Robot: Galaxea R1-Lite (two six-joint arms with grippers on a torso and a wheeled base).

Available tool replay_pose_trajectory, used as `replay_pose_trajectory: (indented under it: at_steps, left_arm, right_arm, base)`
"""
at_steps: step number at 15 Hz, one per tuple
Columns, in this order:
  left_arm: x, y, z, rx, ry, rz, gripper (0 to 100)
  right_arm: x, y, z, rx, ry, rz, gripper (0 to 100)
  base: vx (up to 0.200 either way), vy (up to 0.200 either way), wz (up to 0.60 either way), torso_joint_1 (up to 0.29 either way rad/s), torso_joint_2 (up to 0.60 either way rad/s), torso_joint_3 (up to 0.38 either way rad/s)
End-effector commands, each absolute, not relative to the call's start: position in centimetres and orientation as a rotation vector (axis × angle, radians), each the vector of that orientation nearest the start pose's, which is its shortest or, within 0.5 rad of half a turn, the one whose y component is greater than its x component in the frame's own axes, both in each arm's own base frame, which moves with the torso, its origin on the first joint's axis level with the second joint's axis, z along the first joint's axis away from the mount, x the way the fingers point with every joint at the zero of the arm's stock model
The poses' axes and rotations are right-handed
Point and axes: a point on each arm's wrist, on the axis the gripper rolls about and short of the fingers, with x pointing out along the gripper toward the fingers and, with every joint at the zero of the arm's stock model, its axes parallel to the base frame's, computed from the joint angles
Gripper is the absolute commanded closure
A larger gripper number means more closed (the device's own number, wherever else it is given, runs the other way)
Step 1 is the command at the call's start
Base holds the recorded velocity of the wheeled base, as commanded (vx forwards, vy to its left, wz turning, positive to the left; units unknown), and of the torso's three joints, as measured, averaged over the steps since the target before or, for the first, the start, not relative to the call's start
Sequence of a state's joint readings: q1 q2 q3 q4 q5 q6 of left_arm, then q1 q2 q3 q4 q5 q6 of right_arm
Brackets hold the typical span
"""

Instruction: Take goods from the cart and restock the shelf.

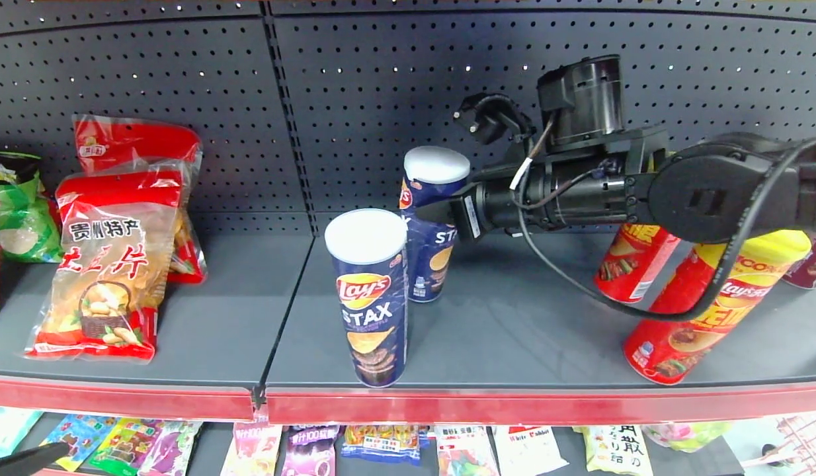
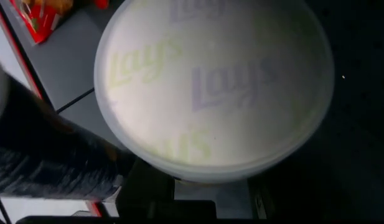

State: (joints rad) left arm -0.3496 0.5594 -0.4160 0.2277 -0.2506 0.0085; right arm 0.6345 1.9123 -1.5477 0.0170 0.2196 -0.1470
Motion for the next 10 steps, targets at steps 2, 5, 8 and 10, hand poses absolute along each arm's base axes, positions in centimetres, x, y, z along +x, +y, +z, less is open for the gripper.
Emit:
replay_pose_trajectory:
  at_steps: [2,5,8,10]
  left_arm:
    - [2.1,-1.4,17.1,0.026,0.380,-0.596,0]
    - [2.1,-1.4,16.9,0.028,0.386,-0.596,0]
    - [2.1,-1.4,16.9,0.026,0.385,-0.597,0]
    - [1.9,-1.3,16.6,0.026,0.387,-0.597,0]
  right_arm:
    - [31.7,24.0,24.5,-0.219,0.332,0.873,100]
    - [32.0,24.5,24.4,-0.218,0.328,0.887,100]
    - [32.1,25.0,24.5,-0.218,0.318,0.894,100]
    - [32.2,25.1,24.4,-0.219,0.321,0.894,100]
  base:
    - [0.000,0.000,0.00,0.000,0.00,0.000]
    - [0.000,0.000,0.00,0.000,0.00,0.000]
    - [0.000,0.000,0.00,0.000,0.00,0.000]
    - [0.000,0.000,0.00,0.000,0.00,0.000]
